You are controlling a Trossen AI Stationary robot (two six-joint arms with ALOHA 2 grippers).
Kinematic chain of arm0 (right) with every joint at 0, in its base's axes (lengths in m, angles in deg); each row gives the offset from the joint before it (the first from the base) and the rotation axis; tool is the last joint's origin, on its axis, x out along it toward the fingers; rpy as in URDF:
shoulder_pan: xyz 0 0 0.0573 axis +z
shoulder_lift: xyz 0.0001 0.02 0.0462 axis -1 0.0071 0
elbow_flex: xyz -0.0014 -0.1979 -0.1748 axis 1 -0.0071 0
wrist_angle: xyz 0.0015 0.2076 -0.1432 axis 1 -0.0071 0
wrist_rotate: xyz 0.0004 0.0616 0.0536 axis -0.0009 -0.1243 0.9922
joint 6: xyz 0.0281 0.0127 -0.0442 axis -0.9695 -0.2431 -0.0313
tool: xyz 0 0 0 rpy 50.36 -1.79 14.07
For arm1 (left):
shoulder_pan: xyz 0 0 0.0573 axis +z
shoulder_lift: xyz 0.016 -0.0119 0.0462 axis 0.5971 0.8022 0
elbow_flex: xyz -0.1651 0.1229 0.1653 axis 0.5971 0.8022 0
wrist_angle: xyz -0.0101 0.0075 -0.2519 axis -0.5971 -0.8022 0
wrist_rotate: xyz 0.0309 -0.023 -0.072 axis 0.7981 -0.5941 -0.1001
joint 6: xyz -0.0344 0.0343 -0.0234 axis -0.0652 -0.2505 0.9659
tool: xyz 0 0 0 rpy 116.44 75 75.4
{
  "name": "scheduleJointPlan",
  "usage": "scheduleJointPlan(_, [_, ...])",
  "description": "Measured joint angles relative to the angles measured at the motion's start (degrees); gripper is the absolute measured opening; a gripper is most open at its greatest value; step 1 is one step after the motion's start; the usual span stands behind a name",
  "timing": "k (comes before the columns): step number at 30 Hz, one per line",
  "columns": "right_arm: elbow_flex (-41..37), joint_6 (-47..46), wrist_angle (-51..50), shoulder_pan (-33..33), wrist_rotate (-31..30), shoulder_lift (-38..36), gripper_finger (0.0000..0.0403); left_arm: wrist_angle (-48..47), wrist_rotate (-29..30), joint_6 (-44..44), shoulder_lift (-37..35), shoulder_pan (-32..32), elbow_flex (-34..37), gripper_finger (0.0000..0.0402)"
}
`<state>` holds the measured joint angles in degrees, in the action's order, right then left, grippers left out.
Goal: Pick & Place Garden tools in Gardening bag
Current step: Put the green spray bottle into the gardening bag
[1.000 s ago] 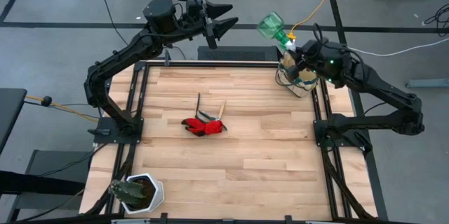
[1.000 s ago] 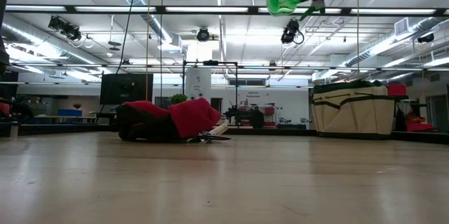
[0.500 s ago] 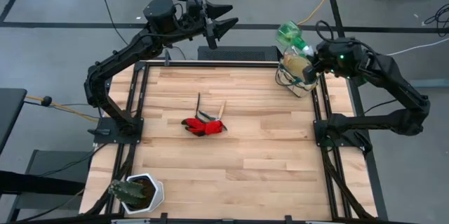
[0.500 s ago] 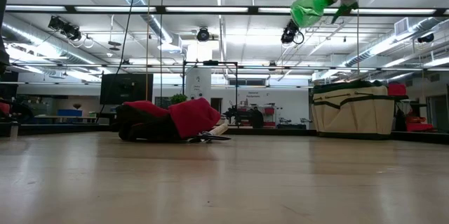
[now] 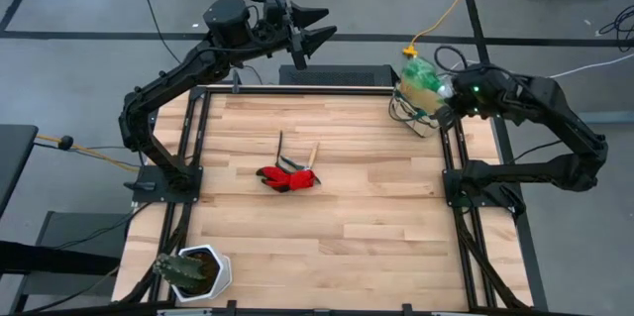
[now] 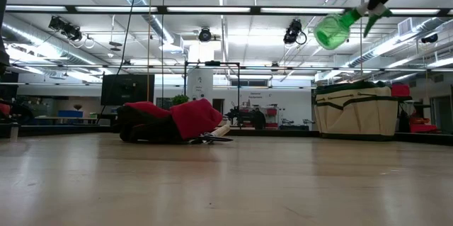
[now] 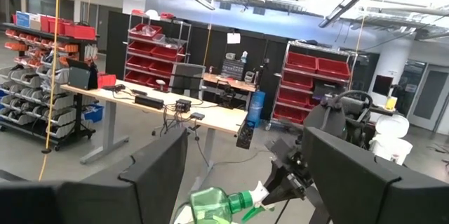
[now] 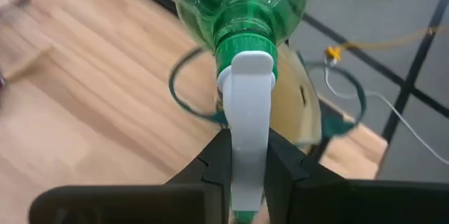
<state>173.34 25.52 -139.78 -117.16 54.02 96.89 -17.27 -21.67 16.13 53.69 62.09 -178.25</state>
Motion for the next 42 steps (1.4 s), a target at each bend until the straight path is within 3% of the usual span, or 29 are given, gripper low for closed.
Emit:
scheduleJointPlan(5, [0.0,-2.4,-5.8,0.0,0.0,0.0,0.0052,0.0,0.0,0.0,0.0,0.0,0.0,0.0291])
scheduleJointPlan(31, [-0.4,0.9,-5.7,-6.6,3.0,-0.1,0.0052,-2.5,-0.1,0.0,0.0,-0.5,0.0,0.0291])
scheduleJointPlan(42, [-0.4,3.9,-5.7,-8.5,7.4,-2.1,0.0052,-2.4,0.0,0.0,0.0,-0.5,0.0,0.0291])
